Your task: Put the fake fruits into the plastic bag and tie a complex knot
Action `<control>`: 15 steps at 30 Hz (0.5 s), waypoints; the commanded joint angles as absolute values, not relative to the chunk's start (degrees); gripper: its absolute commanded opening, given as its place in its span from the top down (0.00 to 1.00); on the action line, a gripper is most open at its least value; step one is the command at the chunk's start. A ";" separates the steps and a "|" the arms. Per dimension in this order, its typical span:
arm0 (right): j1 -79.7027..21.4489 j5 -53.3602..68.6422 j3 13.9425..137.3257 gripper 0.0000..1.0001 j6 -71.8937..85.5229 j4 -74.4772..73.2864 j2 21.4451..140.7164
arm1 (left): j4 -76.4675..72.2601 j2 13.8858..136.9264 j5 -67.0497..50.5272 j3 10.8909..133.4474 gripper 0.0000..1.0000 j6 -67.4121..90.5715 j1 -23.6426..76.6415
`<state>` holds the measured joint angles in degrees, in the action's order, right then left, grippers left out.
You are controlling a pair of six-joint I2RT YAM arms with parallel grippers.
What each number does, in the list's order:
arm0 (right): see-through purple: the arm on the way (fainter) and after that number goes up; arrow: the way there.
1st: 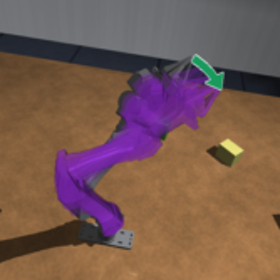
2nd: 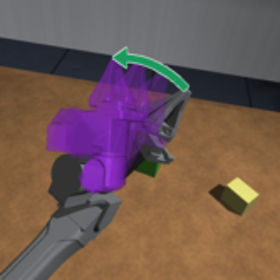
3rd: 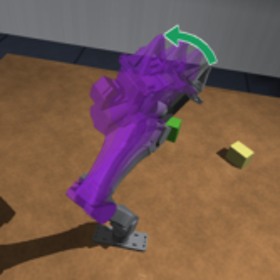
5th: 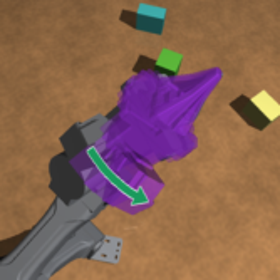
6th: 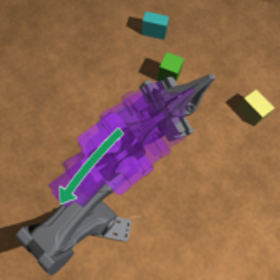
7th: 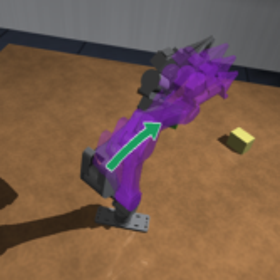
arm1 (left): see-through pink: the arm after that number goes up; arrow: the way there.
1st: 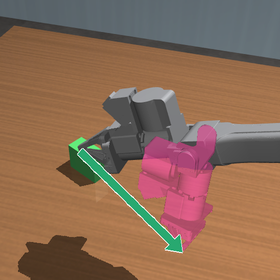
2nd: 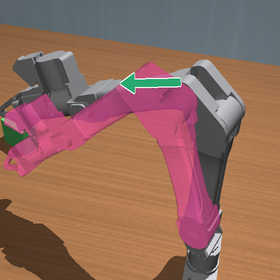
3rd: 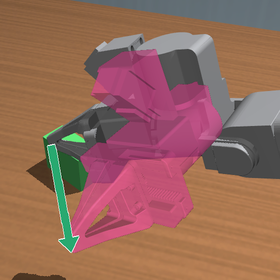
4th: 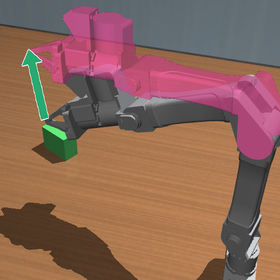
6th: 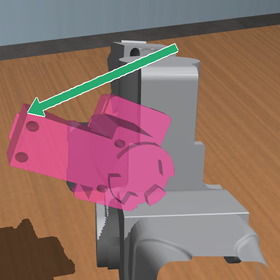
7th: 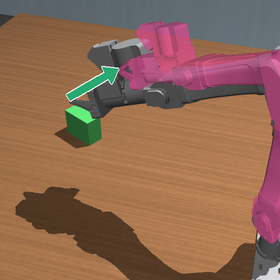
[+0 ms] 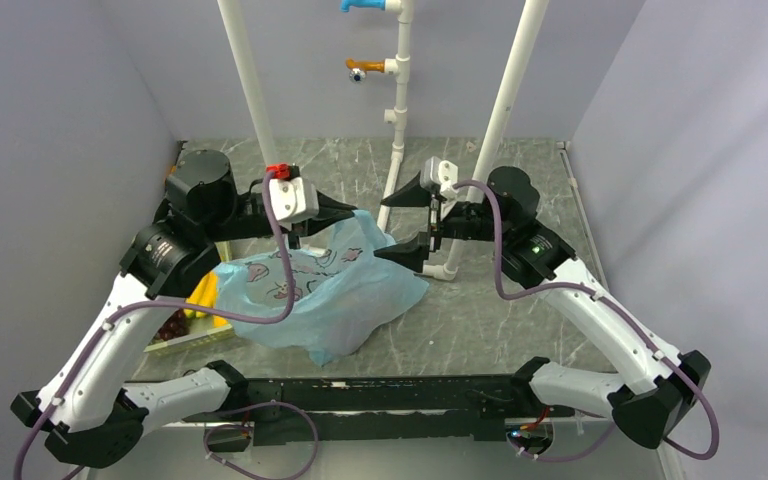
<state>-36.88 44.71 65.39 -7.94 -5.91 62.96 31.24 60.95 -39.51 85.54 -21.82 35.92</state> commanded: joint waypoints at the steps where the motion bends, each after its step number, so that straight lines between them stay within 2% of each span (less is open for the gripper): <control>1: -39.27 52.34 68.99 0.00 -7.05 2.42 66.69 | 25.72 61.75 -48.47 86.49 1.00 -23.39 35.93; 4: -42.40 52.95 69.84 0.03 -7.29 4.91 69.65 | 22.55 62.51 -49.22 86.09 1.00 -19.06 35.95; 6: -44.36 52.62 69.83 0.09 -7.68 6.99 71.05 | 20.64 62.95 -50.65 85.69 1.00 -16.63 35.94; 10: -46.16 51.72 69.18 0.27 -8.33 9.88 73.51 | 16.13 63.44 -52.38 85.60 1.00 -11.20 35.95; 15: -46.10 51.29 66.26 0.58 -8.48 10.84 75.05 | 13.16 61.73 -50.15 85.89 1.00 -6.98 34.84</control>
<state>-46.22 50.28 67.64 -7.60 6.15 74.74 19.92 64.01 -49.25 85.08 -12.40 35.86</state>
